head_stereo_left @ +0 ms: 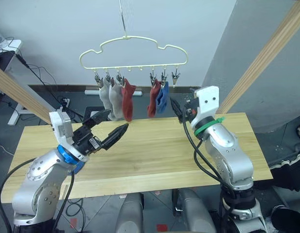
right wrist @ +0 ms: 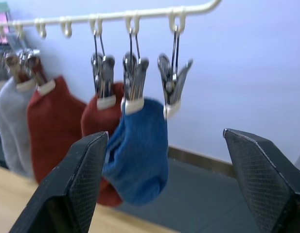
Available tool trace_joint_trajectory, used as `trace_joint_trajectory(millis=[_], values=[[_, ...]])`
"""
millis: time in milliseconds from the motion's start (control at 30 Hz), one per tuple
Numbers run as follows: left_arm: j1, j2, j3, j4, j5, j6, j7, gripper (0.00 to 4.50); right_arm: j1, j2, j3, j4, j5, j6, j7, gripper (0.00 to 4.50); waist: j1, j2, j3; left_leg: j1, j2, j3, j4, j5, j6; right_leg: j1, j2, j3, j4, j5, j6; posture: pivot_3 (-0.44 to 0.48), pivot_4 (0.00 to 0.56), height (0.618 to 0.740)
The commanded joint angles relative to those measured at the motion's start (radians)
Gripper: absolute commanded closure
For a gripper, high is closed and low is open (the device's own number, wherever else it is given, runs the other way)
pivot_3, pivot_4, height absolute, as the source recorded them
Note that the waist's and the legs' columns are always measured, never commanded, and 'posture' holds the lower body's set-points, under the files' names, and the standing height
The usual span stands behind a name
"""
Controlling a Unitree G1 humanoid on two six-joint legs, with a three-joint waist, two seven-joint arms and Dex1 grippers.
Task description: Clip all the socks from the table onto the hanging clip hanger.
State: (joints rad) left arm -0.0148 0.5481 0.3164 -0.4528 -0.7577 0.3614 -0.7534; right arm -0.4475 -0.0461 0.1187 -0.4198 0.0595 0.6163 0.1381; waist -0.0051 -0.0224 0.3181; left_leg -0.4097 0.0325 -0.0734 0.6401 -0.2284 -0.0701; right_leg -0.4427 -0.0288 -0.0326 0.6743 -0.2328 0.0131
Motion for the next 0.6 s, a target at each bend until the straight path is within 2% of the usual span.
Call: trace_joint_trajectory(millis=[33, 267, 600], values=[[-0.009, 0.010, 0.000, 0.001, 0.006, -0.016, -0.011, 0.00, -0.031, 0.017, -0.007, 0.010, -0.003, -0.035, -0.020, 0.53, -0.002, 0.000, 0.001, 0.000, 0.000, 0.000, -0.001, 0.000, 0.000, 0.000, 0.000, 0.000, -0.001, 0.000, 0.000, 0.034, 0.360, 0.740], [-0.044, 0.009, -0.002, -0.023, -0.018, 0.008, -0.001, 0.00, -0.093, 0.045, -0.009, 0.095, -0.016, -0.084, -0.052, 0.53, -0.004, 0.000, 0.007, 0.000, 0.000, 0.000, -0.006, 0.000, 0.000, -0.002, 0.000, -0.001, -0.001, -0.001, -0.002, 0.046, 0.363, 0.740], [-0.027, 0.011, 0.002, -0.039, -0.014, 0.007, 0.009, 0.00, -0.146, 0.065, 0.001, 0.172, -0.054, -0.122, -0.107, 0.53, -0.003, 0.000, 0.010, 0.000, 0.000, 0.000, -0.011, 0.000, 0.000, -0.002, 0.000, -0.002, -0.006, -0.001, -0.002, 0.072, 0.354, 0.740]])
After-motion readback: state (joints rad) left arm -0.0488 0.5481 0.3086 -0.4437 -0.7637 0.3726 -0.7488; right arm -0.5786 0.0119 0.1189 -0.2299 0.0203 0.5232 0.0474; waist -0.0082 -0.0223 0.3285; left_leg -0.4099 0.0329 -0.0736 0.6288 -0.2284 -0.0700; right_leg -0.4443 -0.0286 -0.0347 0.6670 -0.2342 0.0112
